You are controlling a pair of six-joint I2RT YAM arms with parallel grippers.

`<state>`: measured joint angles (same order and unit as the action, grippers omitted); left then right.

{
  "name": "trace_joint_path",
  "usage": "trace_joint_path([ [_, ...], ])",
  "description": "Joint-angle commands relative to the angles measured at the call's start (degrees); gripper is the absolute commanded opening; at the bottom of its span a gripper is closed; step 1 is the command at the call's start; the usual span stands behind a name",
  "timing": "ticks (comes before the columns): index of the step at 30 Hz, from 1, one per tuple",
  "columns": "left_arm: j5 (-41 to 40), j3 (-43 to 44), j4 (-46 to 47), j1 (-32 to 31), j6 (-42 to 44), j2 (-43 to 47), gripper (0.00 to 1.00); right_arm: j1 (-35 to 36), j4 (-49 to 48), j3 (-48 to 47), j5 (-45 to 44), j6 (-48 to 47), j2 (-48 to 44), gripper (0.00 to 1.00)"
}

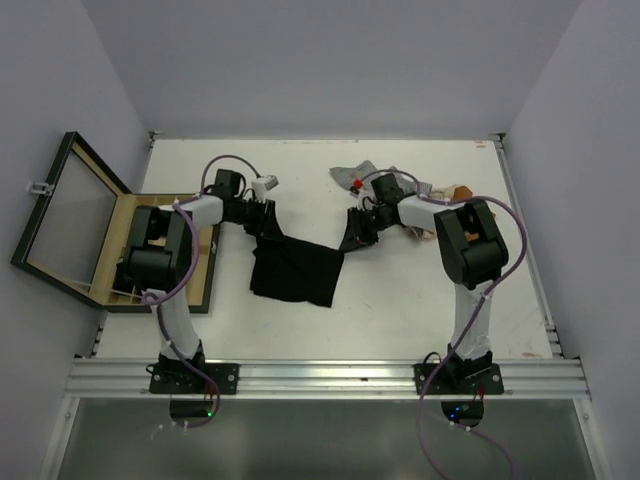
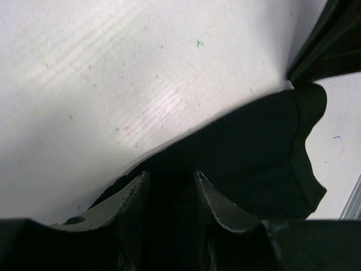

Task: Roll the underwear
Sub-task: Fold the underwear

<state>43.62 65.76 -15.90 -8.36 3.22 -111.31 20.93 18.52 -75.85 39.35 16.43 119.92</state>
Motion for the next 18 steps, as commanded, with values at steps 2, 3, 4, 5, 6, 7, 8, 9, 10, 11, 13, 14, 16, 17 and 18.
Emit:
trace_joint_path([
  [2,-0.5,8.9,-7.1,-2.2,7.9,-3.6,0.42,0.3,6.8,7.1,-3.5,-6.7,-4.2,0.17],
  [3,-1.0,9.6,-7.7,-3.8,8.6,-3.7,0.42,0.8,7.6,8.0,-3.0,-7.5,-5.0,0.16],
  [4,-1.5,10.3,-7.9,-4.8,9.4,-3.7,0.43,1.1,8.9,8.9,-2.4,-8.2,-5.7,0.15],
  [5,-3.0,11.7,-8.3,-6.0,10.3,-3.8,0.43,1.5,9.2,10.7,-1.7,-10.2,-7.7,0.15],
  [6,-3.8,12.6,-8.6,-8.5,11.5,-4.2,0.43,2.1,10.0,11.3,0.1,-11.2,-8.6,0.15],
  [7,-4.3,13.6,-9.6,-9.7,12.0,-5.1,0.43,3.3,11.6,12.0,1.1,-12.4,-9.6,0.15],
  [8,-4.7,15.3,-9.8,-11.1,12.1,-5.7,0.43,3.7,12.3,12.4,1.5,-14.2,-12.0,0.15],
  [9,-4.6,15.8,-9.9,-12.8,11.4,-5.8,0.43,3.9,12.9,12.4,1.3,-14.6,-13.0,0.16],
  [10,-4.5,15.9,-8.0,-13.3,10.4,-5.5,0.43,3.9,14.6,12.0,0.0,-15.1,-14.2,0.18],
  [11,-4.6,15.5,-7.0,-13.5,8.4,-4.9,0.43,3.7,15.5,10.2,-2.2,-16.1,-15.2,0.18],
  [13,-5.7,15.3,-5.6,-13.5,7.9,-2.8,0.43,2.3,16.3,8.5,-6.4,-18.3,-18.1,0.18],
  [14,-7.5,14.8,-5.1,-13.5,8.0,-1.6,0.44,1.7,16.0,7.4,-6.6,-18.0,-19.2,0.19],
  [16,-8.5,12.1,-3.4,-13.2,8.2,3.3,0.46,1.0,15.2,6.6,-6.8,-17.0,-22.2,0.20],
  [17,-8.7,11.3,-3.2,-13.0,9.0,5.0,0.46,1.1,14.6,6.3,-6.1,-14.9,-23.0,0.22],
  [18,-9.0,9.8,-3.3,-12.7,9.4,6.6,0.47,1.1,13.8,6.3,-5.3,-13.6,-23.6,0.23],
])
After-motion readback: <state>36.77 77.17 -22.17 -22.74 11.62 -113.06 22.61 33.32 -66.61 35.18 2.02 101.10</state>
